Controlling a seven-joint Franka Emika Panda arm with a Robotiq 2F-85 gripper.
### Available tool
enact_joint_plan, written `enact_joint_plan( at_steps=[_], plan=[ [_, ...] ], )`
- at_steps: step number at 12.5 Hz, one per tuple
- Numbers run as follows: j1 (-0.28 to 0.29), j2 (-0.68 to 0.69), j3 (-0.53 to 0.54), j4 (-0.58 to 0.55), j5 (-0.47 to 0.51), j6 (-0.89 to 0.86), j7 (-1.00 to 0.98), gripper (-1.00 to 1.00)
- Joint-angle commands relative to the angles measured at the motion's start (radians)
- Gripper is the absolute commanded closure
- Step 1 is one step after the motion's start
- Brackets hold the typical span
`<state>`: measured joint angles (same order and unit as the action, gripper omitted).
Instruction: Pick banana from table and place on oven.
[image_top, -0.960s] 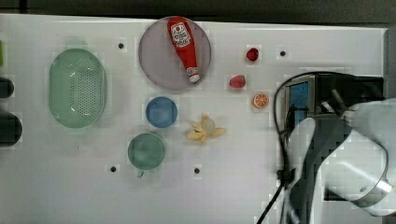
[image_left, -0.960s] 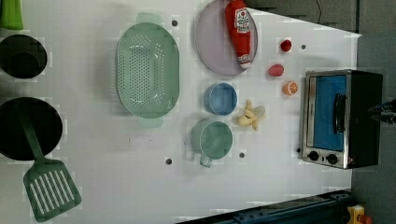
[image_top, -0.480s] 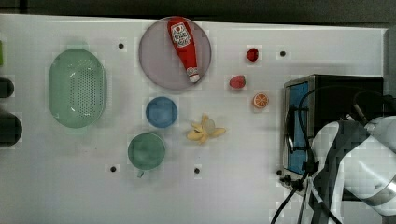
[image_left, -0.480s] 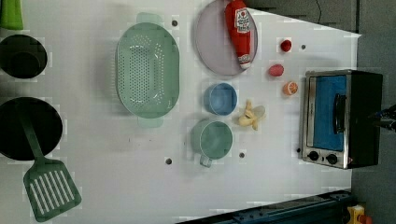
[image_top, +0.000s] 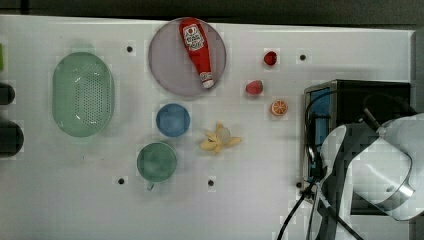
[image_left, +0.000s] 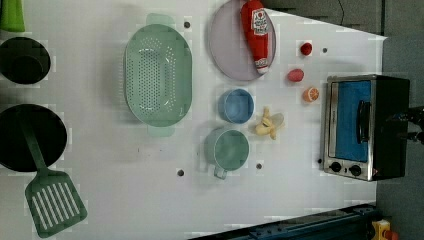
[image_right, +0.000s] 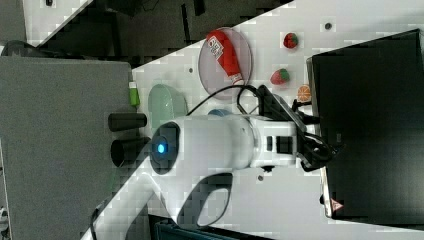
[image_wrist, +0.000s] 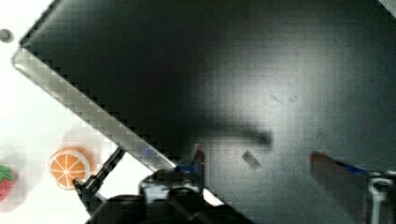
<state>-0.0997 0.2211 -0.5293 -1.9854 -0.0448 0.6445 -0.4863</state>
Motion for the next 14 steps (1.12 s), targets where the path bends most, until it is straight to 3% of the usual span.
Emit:
enact_joint_plan(
  at_steps=[1, 6, 11, 14],
  plan=[
    [0.007, -0.035, 0.006, 0.055, -0.029, -0.01, -0.045, -1.0],
    [0.087, -0.14, 0.155, 0.197, -0.022, -0.459, -0.15, -1.0],
    [0.163, -0.274, 0.4, 0.265, -0.001, -0.489, 0.388, -1.0],
    [0.17, -0.319, 0.48, 0.251, -0.002, -0.537, 0.536, -1.0]
  ],
)
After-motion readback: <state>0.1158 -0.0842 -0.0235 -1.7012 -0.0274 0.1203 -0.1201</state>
